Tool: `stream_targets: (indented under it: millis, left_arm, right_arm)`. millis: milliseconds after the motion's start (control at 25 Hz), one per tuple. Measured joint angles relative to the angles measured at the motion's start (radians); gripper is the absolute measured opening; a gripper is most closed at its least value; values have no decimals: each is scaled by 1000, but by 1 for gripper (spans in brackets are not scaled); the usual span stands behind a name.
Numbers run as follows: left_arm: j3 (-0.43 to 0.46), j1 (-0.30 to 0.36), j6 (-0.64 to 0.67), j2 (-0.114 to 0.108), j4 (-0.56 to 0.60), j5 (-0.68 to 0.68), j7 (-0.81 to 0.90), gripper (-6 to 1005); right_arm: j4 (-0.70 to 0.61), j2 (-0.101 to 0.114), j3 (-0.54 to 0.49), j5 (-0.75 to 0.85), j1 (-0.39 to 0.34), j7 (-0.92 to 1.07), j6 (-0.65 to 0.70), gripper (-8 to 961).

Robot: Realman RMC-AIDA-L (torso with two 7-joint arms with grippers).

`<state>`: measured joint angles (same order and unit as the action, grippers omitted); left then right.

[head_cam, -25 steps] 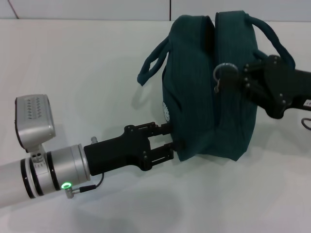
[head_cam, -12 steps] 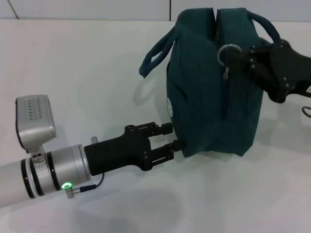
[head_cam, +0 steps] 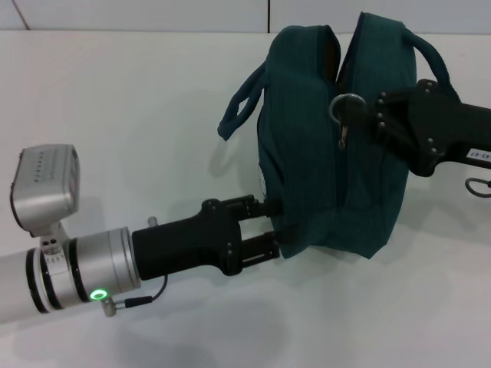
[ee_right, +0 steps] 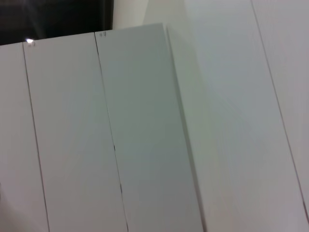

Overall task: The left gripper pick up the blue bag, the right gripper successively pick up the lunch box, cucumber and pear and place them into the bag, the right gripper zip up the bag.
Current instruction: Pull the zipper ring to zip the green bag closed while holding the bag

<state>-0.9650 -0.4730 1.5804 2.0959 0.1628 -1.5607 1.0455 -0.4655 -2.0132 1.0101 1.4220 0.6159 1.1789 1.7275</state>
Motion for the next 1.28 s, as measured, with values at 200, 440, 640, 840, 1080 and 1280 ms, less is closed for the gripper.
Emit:
stream_targets:
  millis: [200,440,640,840,1080,1280]
  left_arm:
    - [-6,6,-38,8,-17,-1,-6,551]
    - [-6,-23,-138,12,-93,5,-46,551]
    - [0,-35,-168,12,-119,25,-59,550]
    - [0,-28,-172,12,-126,83,-72,550]
    - [-2,-36,-209,12,-127,99,-74,547]
    - [-2,-40,-229,12,-124,99,-96,404]
  right_arm:
    - [0,-3,1,0,5,-8,-4,7]
    - [-1,-7,15,-2,9,-16,3,7]
    - [-1,-7,28,-9,11,-14,5,7]
    - [-1,-8,28,-10,5,-14,14,7]
    - [-1,-9,24,-10,2,-14,15,7]
    - [0,-8,20,-11,-1,-15,16,7]
